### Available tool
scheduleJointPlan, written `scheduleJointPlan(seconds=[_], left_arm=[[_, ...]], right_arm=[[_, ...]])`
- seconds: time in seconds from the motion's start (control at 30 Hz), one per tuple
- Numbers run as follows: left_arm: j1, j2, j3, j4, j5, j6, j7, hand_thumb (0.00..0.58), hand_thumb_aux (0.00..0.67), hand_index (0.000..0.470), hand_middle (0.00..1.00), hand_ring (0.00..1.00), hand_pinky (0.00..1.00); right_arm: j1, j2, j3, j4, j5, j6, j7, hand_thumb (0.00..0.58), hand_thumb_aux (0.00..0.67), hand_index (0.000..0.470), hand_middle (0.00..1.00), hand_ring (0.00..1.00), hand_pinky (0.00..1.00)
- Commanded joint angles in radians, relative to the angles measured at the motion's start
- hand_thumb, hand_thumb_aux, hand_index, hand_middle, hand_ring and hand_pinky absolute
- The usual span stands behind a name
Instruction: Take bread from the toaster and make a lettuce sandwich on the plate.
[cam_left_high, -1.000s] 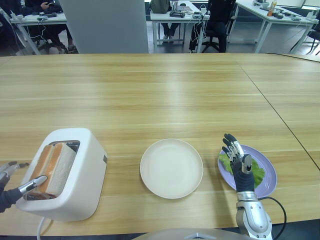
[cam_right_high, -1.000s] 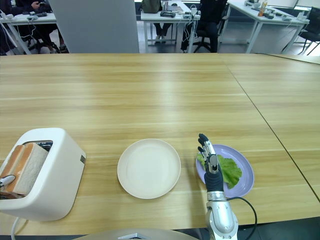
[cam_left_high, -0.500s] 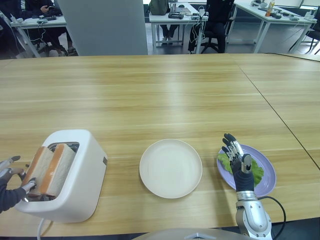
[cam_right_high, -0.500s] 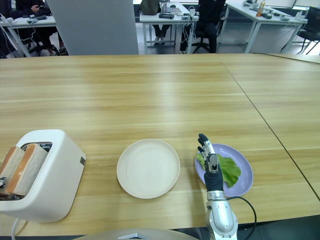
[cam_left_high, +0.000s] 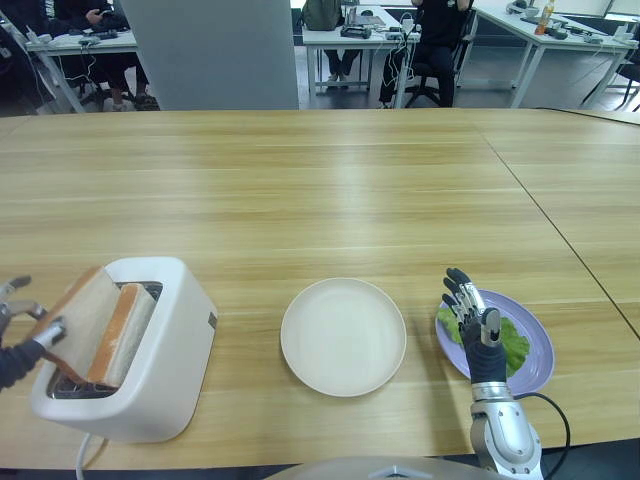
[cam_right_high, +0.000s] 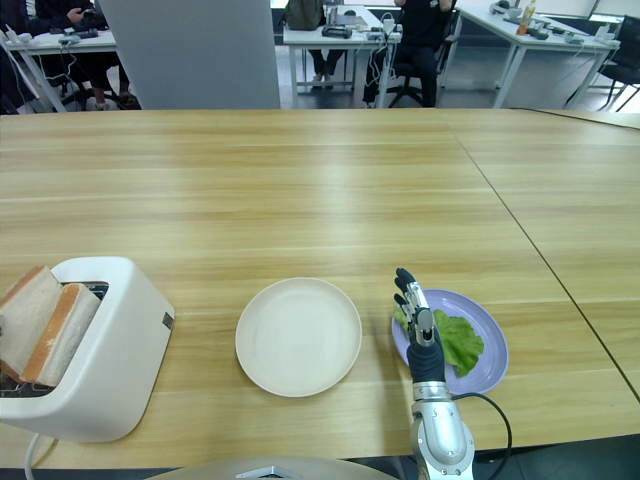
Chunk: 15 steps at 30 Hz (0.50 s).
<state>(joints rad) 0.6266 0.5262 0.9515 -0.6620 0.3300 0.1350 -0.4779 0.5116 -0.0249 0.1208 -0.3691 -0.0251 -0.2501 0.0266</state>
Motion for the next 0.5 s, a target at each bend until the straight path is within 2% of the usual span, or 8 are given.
scheduleJointPlan(seconds=[0.03, 0.17, 0.23, 0.27, 0.3, 0.33, 0.4, 0.5], left_arm=[[-0.063, 0.007, 0.011, -0.019, -0.069, 0.028, 0.017, 0.58, 0.67, 0.46, 0.0, 0.0, 0.0], [-0.148, 0.02, 0.005, -0.029, -0.114, 0.069, 0.032, 0.58, 0.67, 0.46, 0.06, 0.06, 0.06], [-0.181, 0.02, 0.006, -0.023, -0.135, 0.086, 0.04, 0.58, 0.67, 0.46, 0.51, 0.51, 0.51], [-0.2, 0.024, 0.006, -0.016, -0.143, 0.089, 0.049, 0.58, 0.67, 0.46, 0.51, 0.51, 0.51], [-0.225, 0.024, 0.009, -0.009, -0.162, 0.096, 0.058, 0.58, 0.67, 0.46, 0.74, 0.74, 0.74], [-0.247, 0.028, 0.011, -0.004, -0.172, 0.102, 0.066, 0.58, 0.67, 0.46, 0.83, 0.83, 0.83], [-0.31, 0.038, 0.02, 0.006, -0.196, 0.115, 0.098, 0.58, 0.67, 0.46, 0.94, 0.94, 0.94], [-0.398, 0.06, 0.027, 0.014, -0.214, 0.146, 0.147, 0.58, 0.67, 0.46, 0.92, 0.92, 0.92]], right_arm=[[-0.005, 0.001, -0.003, 0.016, -0.002, 0.014, -0.001, 0.0, 0.0, 0.0, 0.0, 0.0, 0.0], [-0.006, 0.004, -0.003, 0.019, 0.001, 0.015, -0.002, 0.0, 0.0, 0.0, 0.0, 0.0, 0.0], [-0.009, 0.004, -0.002, 0.02, 0.001, 0.017, -0.001, 0.0, 0.0, 0.0, 0.0, 0.0, 0.0], [-0.01, 0.005, -0.002, 0.02, 0.003, 0.019, -0.001, 0.0, 0.0, 0.0, 0.0, 0.0, 0.0], [-0.011, 0.005, 0.0, 0.021, 0.002, 0.02, 0.0, 0.0, 0.0, 0.0, 0.0, 0.0, 0.0], [-0.012, 0.005, 0.001, 0.021, 0.002, 0.02, 0.001, 0.0, 0.0, 0.0, 0.0, 0.0, 0.0], [-0.017, 0.004, 0.004, 0.024, 0.002, 0.022, 0.003, 0.0, 0.0, 0.0, 0.0, 0.0, 0.0], [-0.024, 0.005, 0.005, 0.026, 0.001, 0.024, 0.004, 0.0, 0.0, 0.0, 0.0, 0.0, 0.0]])
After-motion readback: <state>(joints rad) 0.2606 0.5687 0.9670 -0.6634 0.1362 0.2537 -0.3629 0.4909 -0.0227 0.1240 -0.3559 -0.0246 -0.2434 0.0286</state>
